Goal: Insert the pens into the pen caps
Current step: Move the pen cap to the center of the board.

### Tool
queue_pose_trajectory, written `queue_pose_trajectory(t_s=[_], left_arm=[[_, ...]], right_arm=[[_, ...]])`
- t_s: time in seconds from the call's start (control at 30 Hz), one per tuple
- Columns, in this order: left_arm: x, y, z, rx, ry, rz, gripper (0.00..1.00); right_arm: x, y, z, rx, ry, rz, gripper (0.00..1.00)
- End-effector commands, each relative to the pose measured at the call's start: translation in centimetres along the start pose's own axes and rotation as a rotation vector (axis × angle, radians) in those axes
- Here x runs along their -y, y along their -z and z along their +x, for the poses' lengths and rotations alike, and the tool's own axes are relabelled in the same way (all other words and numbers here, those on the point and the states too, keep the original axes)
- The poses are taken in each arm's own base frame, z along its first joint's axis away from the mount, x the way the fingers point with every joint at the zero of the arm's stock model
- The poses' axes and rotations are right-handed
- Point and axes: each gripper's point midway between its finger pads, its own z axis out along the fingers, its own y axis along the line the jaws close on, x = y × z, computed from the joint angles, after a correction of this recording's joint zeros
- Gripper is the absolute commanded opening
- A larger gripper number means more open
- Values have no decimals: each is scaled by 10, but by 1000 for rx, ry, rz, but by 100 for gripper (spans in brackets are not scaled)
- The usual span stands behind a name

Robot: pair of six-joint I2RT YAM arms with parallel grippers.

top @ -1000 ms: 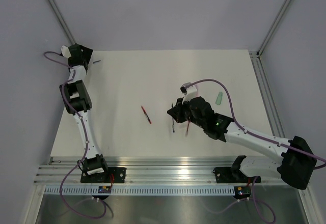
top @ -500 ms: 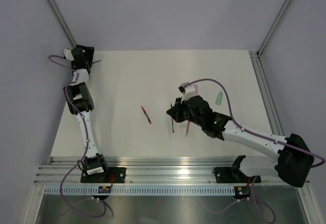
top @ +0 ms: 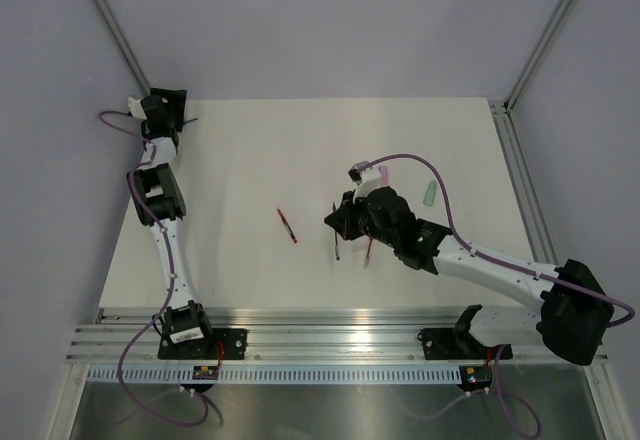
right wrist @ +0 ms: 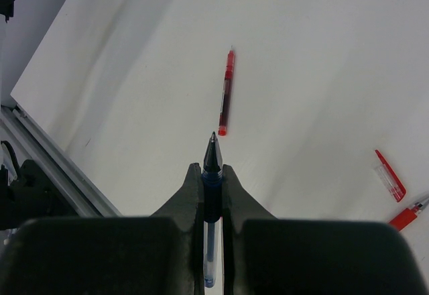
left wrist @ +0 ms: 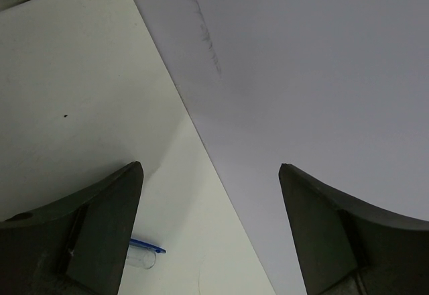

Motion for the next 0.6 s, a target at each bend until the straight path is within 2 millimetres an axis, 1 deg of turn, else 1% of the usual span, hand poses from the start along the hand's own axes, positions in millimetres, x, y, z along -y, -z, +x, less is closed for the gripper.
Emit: queue_pose_trajectory(t_s=[0.0, 0.17, 0.2, 0.23, 0.37, 0.47, 0.57], left_arm=[[8, -2, -2, -26, 26, 64, 86], [10, 3, 5, -76, 3, 78, 86], [8, 4, 6, -81, 3, 75, 86], [1, 5, 10, -99, 4, 64, 86], [-3, 10, 21, -158, 0, 69, 85], [-1, 13, 29, -202, -15, 85, 85], [0, 17, 33, -241, -17, 104, 85]], right_arm=[[-13, -4, -28, 69, -6, -48, 0], [-13, -3, -26, 69, -9, -54, 0], [-14, -3, -25, 70, -10, -56, 0], [-14, -2, -26, 73, -10, -57, 0], [-14, -2, -25, 74, -9, -65, 0], [-14, -2, -22, 71, -10, -70, 0], [-14, -1, -22, 74, -10, -72, 0]])
